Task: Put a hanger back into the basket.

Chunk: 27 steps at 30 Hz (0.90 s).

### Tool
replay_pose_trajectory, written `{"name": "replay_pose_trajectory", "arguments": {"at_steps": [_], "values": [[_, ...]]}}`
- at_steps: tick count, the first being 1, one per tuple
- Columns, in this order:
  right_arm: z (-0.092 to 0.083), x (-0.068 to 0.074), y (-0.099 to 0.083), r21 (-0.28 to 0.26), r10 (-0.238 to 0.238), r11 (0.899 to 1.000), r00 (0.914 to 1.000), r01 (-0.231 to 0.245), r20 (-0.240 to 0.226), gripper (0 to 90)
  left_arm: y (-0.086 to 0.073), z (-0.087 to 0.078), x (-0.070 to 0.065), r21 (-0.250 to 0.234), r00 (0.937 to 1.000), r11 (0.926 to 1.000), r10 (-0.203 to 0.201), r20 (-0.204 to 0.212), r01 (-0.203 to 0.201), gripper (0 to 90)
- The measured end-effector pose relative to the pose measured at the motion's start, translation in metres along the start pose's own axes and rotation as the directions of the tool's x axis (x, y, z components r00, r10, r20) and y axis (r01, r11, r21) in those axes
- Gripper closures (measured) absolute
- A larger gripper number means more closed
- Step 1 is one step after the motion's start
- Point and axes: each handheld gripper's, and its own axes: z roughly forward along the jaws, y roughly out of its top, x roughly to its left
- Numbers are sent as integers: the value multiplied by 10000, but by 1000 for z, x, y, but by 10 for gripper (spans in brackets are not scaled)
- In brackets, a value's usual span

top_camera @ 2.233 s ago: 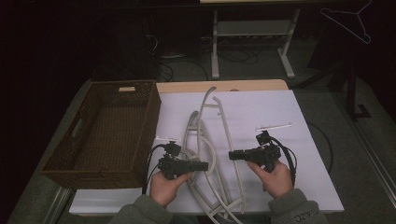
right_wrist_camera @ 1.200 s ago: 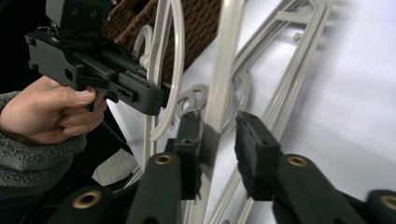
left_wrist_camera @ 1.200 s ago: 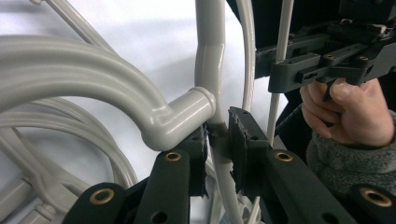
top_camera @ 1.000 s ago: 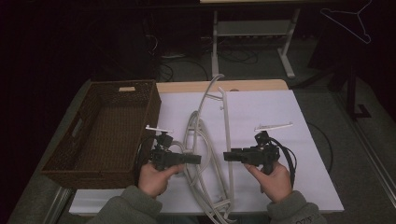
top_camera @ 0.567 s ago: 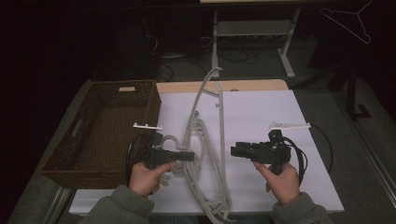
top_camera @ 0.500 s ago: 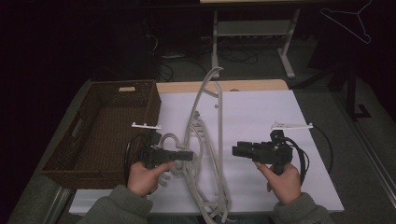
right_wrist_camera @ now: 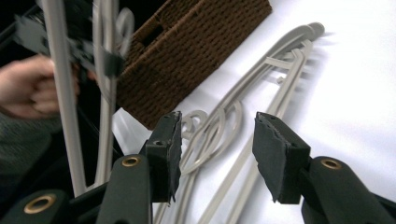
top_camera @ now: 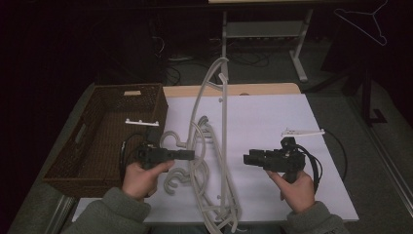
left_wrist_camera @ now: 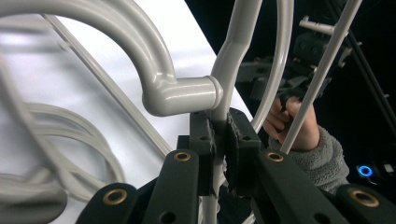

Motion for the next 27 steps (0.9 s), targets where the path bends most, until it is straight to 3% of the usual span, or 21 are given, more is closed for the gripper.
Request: {"name": "replay_pose_trajectory", "arguments": {"at_steps": [6, 10, 17, 27], "values": [[0, -5, -2, 137, -19, 9999, 9997, 16, 244, 510, 20, -33, -3, -493, 9978, 9987, 58, -653, -90, 827], [0, -7, -2, 181, -70, 9998, 9993, 63, 357, 509, 32, -58, 0, -810, 9930, 9967, -128, -1178, 33, 827], [1, -10, -3, 257, -41, 9997, 9989, 29, 462, 508, 44, -106, 19, -1538, 9765, 9868, -816, -1995, 510, 827], [4, -12, -3, 392, -91, 9992, 9984, 69, 554, 503, 55, -155, 46, -2326, 9529, 9661, -1711, -2505, 1123, 827]]}}
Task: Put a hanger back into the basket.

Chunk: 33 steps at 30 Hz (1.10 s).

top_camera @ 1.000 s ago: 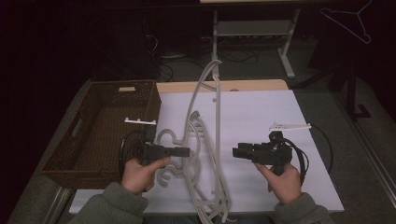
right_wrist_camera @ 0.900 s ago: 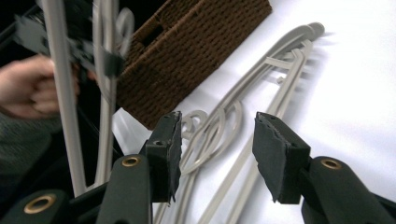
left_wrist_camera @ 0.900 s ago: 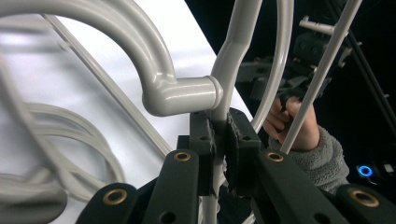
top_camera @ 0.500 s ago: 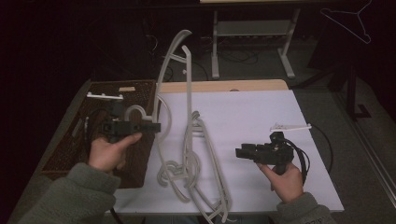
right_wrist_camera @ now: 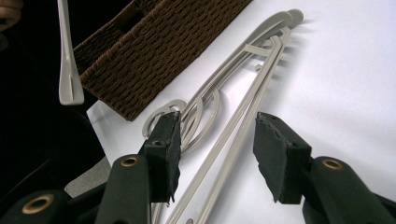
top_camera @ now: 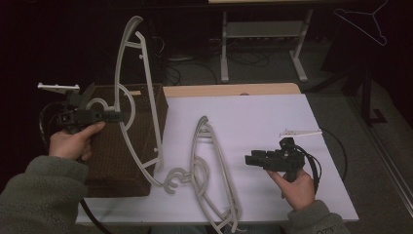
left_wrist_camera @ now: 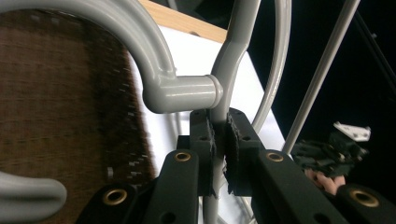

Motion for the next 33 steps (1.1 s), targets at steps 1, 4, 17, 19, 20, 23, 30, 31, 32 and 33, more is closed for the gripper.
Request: {"name": "replay_pose_trajectory", "arguments": {"at_steps": [1, 4, 17, 19, 20, 23, 30, 31, 32, 33], "values": [[0, 0, 0, -3, -23, 10000, 10000, 23, 24, 502, 2, -3, 3, -68, 10000, 10000, -57, -58, 57, 827], [0, -1, 0, 1, -3, 10000, 10000, 3, 30, 501, 7, -12, 12, -223, 9992, 9995, -230, -331, 222, 827], [2, -2, -1, 108, -40, 9999, 9999, 39, 113, 501, 23, -47, 54, -760, 9844, 9911, -1183, -1305, 1091, 826], [2, -2, -1, 115, -55, 9999, 9999, 53, 125, 501, 23, -48, 62, -675, 9799, 9900, -1330, -1487, 1242, 827], [2, -2, -1, 114, -40, 9999, 9999, 38, 127, 501, 23, -48, 66, -652, 9777, 9898, -1360, -1602, 1270, 826], [2, -2, -1, 104, -47, 9999, 9999, 46, 126, 501, 20, -45, 75, -544, 9689, 9886, -1488, -1975, 1407, 826], [3, -2, -2, 148, -23, 9999, 9999, 21, 141, 502, 14, -34, 95, -261, 9530, 9844, -1748, -2476, 1738, 826], [3, -1, -2, 155, -40, 9999, 9999, 37, 142, 502, 13, -33, 98, -237, 9511, 9841, -1765, -2536, 1763, 826], [3, -1, -2, 156, -42, 9999, 9999, 40, 144, 502, 12, -32, 100, -216, 9476, 9831, -1812, -2632, 1820, 826], [3, -2, -2, 147, -39, 9999, 9999, 37, 148, 502, 10, -31, 103, -139, 9455, 9828, -1811, -2706, 1843, 826]]}}
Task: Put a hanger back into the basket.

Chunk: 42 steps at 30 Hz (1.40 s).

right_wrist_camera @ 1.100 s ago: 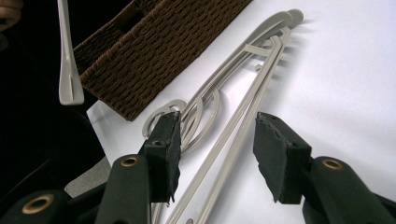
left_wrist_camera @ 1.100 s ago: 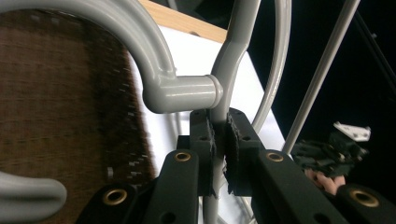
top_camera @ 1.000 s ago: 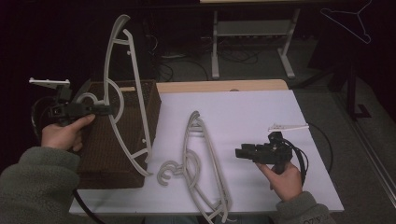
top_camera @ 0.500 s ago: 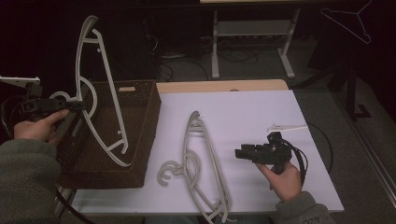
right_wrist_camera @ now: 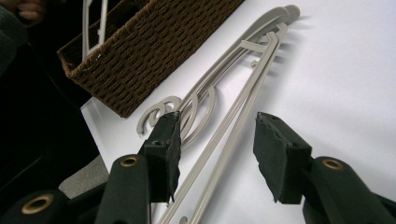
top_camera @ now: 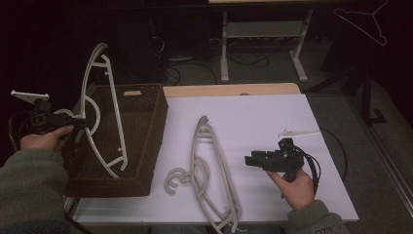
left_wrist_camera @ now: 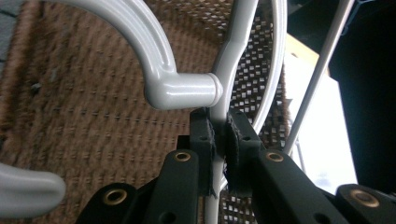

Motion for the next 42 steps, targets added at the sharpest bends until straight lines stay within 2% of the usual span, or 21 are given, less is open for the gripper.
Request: {"name": "replay_pose_trajectory", "arguments": {"at_steps": [8, 12, 21, 23, 24, 25, 26, 27, 29, 31, 36, 42], "values": [[1, -1, 0, -21, -59, 10000, 10000, 59, -1, 502, -8, 18, 18, 394, 9987, 9988, -280, -422, 297, 825], [1, -1, 0, 6, -12, 10000, 10000, 12, 8, 502, -11, 25, 24, 693, 9963, 9973, -168, -839, 227, 825], [1, 0, 1, -12, -19, 10000, 10000, 19, -8, 502, -14, 32, 33, 723, 9922, 9968, -237, -1227, 328, 814], [1, 0, 1, -23, 4, 10000, 10000, -4, 0, 502, -15, 32, 34, 801, 9916, 9965, -113, -1292, 218, 799], [1, -1, 1, -40, -12, 10000, 10000, 12, 15, 502, -15, 33, 34, 855, 9896, 9962, -65, -1437, 190, 788], [1, -1, 1, -55, -15, 10000, 10000, 15, 24, 502, -16, 34, 33, 1027, 9856, 9947, 165, -1686, 10, 778], [1, -1, 1, -76, -18, 10000, 10000, 18, 29, 502, -16, 35, 33, 1045, 9847, 9945, 225, -1726, -44, 765], [0, -1, 1, -74, -27, 10000, 10000, 27, 28, 502, -17, 34, 34, 979, 9879, 9952, 218, -1538, -68, 743], [1, -1, 1, -83, -25, 10000, 10000, 26, 49, 502, -16, 31, 32, 786, 9879, 9967, 324, -1518, -206, 717], [1, -1, 1, -52, -45, 10000, 10000, 46, 70, 502, -15, 28, 27, 743, 9905, 9966, 443, -1304, -348, 712], [3, -1, 1, 15, -117, 9999, 9998, 117, 133, 502, -14, 23, 17, 526, 9918, 9963, 735, -1044, -683, 699], [3, -2, 0, 63, -127, 9999, 9996, 125, 240, 500, -19, 19, 6, 381, 9915, 9925, 1178, -553, -1158, 696]]}}
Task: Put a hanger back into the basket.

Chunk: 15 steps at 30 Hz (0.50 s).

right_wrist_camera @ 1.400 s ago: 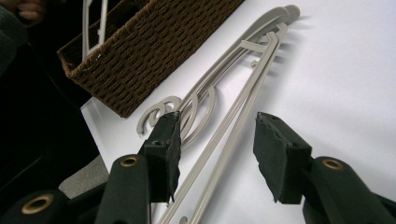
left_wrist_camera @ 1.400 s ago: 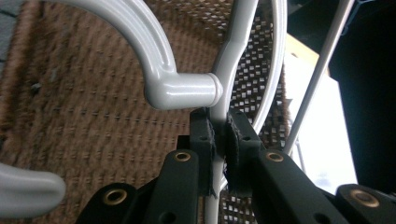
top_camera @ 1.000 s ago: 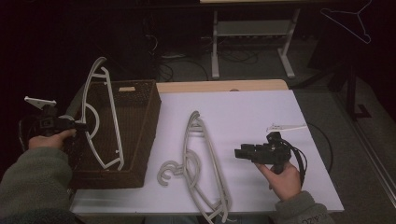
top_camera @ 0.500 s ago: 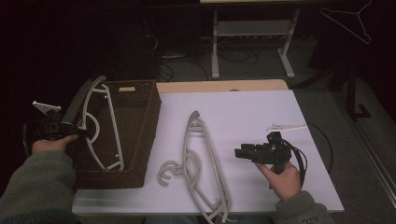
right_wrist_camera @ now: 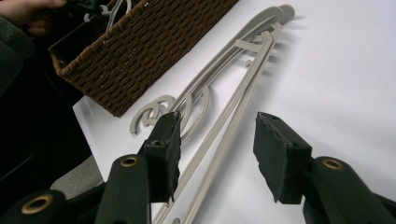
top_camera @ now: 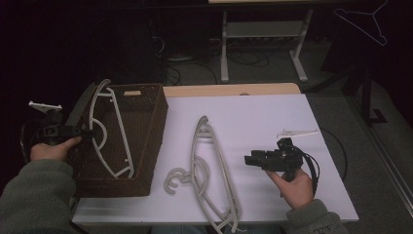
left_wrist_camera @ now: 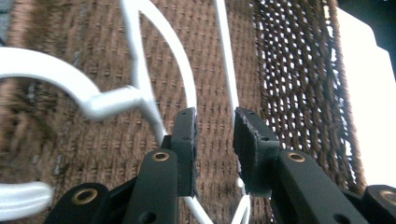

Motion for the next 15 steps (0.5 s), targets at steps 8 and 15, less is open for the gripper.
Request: {"name": "replay_pose_trajectory", "arguments": {"at_steps": [8, 15], "values": [[1, -1, 0, 62, -83, 9999, 9998, 82, 159, 496, -6, -4, -11, -229, 9984, 9988, 444, 348, -436, 693], [2, -2, 0, 127, -161, 9998, 9993, 157, 324, 490, -12, -7, -22, -379, 9938, 9963, 799, 768, -772, 682]]}}
